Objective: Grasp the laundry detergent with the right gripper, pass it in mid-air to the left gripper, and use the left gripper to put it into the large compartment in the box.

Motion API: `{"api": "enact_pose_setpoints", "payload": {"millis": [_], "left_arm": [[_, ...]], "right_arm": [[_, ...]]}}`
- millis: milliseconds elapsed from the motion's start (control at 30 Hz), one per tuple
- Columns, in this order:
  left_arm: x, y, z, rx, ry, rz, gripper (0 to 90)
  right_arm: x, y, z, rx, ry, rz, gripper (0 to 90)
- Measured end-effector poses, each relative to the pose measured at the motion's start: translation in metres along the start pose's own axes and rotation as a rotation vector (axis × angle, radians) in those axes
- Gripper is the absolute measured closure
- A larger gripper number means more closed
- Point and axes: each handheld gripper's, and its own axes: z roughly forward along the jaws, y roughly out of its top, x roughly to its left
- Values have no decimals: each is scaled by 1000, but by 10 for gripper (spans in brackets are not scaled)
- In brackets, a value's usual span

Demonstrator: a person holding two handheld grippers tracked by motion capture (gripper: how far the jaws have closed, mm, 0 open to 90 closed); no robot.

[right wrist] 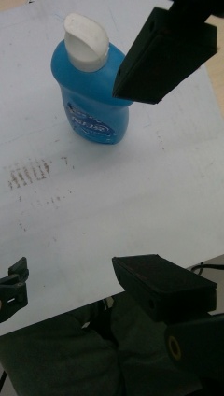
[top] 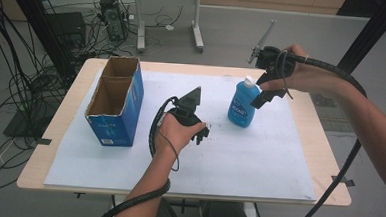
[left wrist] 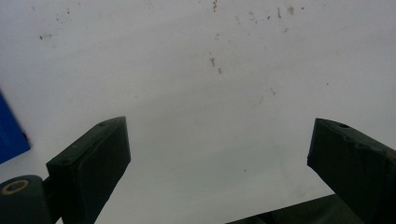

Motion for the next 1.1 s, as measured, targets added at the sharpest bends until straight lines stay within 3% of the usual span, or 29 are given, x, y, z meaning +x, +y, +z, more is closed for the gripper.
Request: {"api": "enact_pose_setpoints", "payload": {"millis": [533,1100], "left_arm": [[-2,-2,-1,-6,4,1,63],[-5,-2,-4,-12,4,7,63]], "right_arm": [[-8,-18,-6,-13,-42,36,142],[-34,-69,1,-67,-104,153,127]]}}
